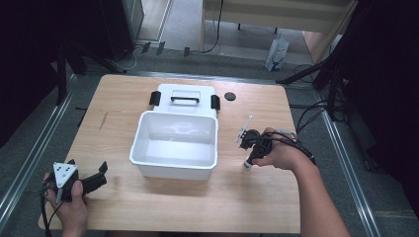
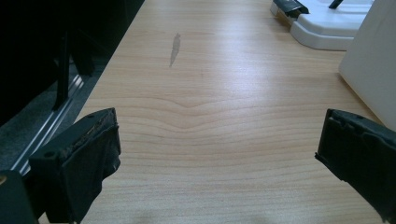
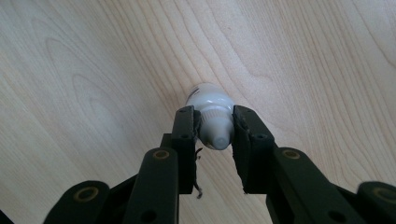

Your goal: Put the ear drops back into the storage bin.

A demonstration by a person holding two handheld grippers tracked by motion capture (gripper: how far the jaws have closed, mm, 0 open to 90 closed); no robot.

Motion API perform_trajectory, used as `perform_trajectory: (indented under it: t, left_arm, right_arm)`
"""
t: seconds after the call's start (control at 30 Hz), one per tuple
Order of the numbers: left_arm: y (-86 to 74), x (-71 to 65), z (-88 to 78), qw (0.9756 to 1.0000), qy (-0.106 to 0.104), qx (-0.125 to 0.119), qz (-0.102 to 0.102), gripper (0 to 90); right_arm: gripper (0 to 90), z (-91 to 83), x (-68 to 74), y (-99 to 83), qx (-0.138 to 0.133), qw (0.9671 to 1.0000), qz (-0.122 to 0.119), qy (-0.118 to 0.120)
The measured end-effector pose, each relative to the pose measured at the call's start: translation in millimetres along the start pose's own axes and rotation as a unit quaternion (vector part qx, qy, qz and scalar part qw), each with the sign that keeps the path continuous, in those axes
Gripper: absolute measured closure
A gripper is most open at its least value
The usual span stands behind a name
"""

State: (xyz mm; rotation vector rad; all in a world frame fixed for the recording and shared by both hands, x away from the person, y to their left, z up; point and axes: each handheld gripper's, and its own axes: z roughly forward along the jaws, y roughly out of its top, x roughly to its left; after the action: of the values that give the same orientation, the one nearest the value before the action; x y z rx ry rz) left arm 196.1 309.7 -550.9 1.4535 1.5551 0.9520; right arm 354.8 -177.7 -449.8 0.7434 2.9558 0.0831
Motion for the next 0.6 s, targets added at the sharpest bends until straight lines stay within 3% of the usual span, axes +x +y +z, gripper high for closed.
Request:
perform_trajectory:
  t: [0.6]
  left_arm:
    - [0.1,0.2,0.1,1.0,-0.001,0.0,-0.003,0.2]
  right_arm:
    - [71.9,-35.7,0.0,6.3,-0.004,1.0,-0.009,-0.002]
